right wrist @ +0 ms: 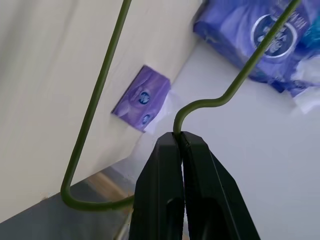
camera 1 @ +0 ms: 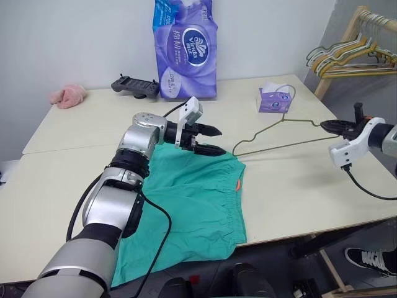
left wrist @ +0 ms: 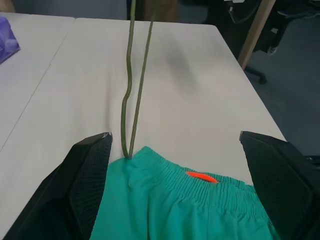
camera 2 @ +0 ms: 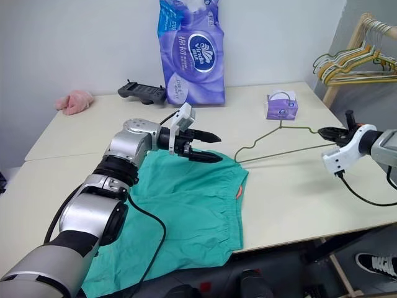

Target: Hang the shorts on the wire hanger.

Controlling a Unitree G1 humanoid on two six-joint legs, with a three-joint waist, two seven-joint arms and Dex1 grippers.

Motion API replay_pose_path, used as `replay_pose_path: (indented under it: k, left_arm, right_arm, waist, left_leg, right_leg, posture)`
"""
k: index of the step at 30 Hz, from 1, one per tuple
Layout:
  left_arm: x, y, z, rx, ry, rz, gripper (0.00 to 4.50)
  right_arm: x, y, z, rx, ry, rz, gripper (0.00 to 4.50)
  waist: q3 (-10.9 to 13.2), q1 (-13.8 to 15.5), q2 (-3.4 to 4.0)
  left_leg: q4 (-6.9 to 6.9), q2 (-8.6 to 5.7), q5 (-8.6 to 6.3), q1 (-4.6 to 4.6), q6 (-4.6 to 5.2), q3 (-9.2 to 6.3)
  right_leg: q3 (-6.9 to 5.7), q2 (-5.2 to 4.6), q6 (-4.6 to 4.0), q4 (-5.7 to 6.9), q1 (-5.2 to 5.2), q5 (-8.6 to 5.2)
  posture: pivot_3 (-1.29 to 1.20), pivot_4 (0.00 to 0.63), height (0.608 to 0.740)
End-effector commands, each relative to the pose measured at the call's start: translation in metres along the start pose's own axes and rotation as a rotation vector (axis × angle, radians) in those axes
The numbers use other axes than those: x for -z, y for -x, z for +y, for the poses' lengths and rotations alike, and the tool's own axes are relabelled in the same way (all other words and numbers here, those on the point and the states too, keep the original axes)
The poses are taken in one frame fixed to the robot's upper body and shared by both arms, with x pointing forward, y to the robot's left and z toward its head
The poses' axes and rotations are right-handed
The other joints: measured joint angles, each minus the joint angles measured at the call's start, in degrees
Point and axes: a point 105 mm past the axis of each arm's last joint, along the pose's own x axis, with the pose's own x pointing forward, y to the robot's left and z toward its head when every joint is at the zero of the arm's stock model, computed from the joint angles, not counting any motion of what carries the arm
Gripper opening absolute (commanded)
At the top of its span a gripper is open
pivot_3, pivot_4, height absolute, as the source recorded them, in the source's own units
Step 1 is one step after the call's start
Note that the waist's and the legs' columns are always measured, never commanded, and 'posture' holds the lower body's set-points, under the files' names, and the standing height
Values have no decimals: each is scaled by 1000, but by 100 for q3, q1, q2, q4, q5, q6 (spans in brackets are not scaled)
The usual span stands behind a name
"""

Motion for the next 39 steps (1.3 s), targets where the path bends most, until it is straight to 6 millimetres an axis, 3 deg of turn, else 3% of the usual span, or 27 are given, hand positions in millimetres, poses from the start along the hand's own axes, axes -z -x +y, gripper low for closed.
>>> replay_pose_path:
  k: [1, 7, 15, 19, 26, 28, 35, 39]
  left_arm:
    - [-13, -5, -1, 30, -50, 15, 4356]
    - [-5, -16, -3, 46, -68, 56, 4356]
    - [-9, -22, 4, 7, -118, 67, 4356]
    - [-23, -15, 10, -22, -123, 34, 4356]
    - [-29, -5, 10, -10, -137, 16, 4356]
    - [-32, 1, 13, -32, -142, 11, 4356]
    - [-45, 15, 23, -105, -163, -24, 4356]
    - [-42, 9, 22, -95, -170, -2, 4356]
  right_arm:
    - [7, 3, -38, 111, 35, 15, 17]
    - [-6, -4, -70, 186, 76, -45, 17]
    - [-23, -7, -83, 212, 83, -102, 17]
    - [-16, -3, -67, 168, 45, -72, 17]
    - [25, 14, -22, 56, -5, 97, 17]
    - [29, 18, -14, 39, -2, 111, 17]
    - [19, 14, -18, 69, 13, 53, 17]
    - [13, 10, -27, 100, 24, 21, 17]
  waist:
    - [0, -1, 0]
    - [-1, -25, 1]
    - [-1, -45, 1]
    - [-2, -54, 1]
    - [-3, -107, 2]
    - [-3, -129, 3]
    - [-4, -162, 4]
    - [-5, -161, 5]
  left_leg:
    - [0, 0, -1, 0, 1, -1]
    - [2, 0, -4, 2, 2, 3]
    - [3, 0, -7, 0, 4, 2]
    - [5, 0, -8, -1, 5, 2]
    - [4, -2, -9, 0, 6, 3]
    - [3, -2, -9, 0, 6, 3]
    - [1, -1, -10, 2, 5, 5]
    - [2, -1, -10, 2, 3, 5]
  right_leg:
    - [-1, 0, 0, 0, 0, 0]
    - [4, 0, 1, 1, 0, 0]
    - [3, -1, 3, 2, 0, 1]
    - [3, -2, 4, 2, 0, 1]
    - [3, -5, 5, 3, 0, 1]
    - [4, -6, 5, 3, -1, 1]
    - [9, -2, 5, 8, -4, 1]
    - [8, -2, 6, 9, -4, 1]
  posture:
    - [-121, 2, 740]
    - [-130, 4, 740]
    - [-134, 5, 740]
    - [-135, 5, 740]
    - [-129, 0, 740]
    - [-127, 0, 740]
    - [-127, 0, 740]
    - [-126, 0, 740]
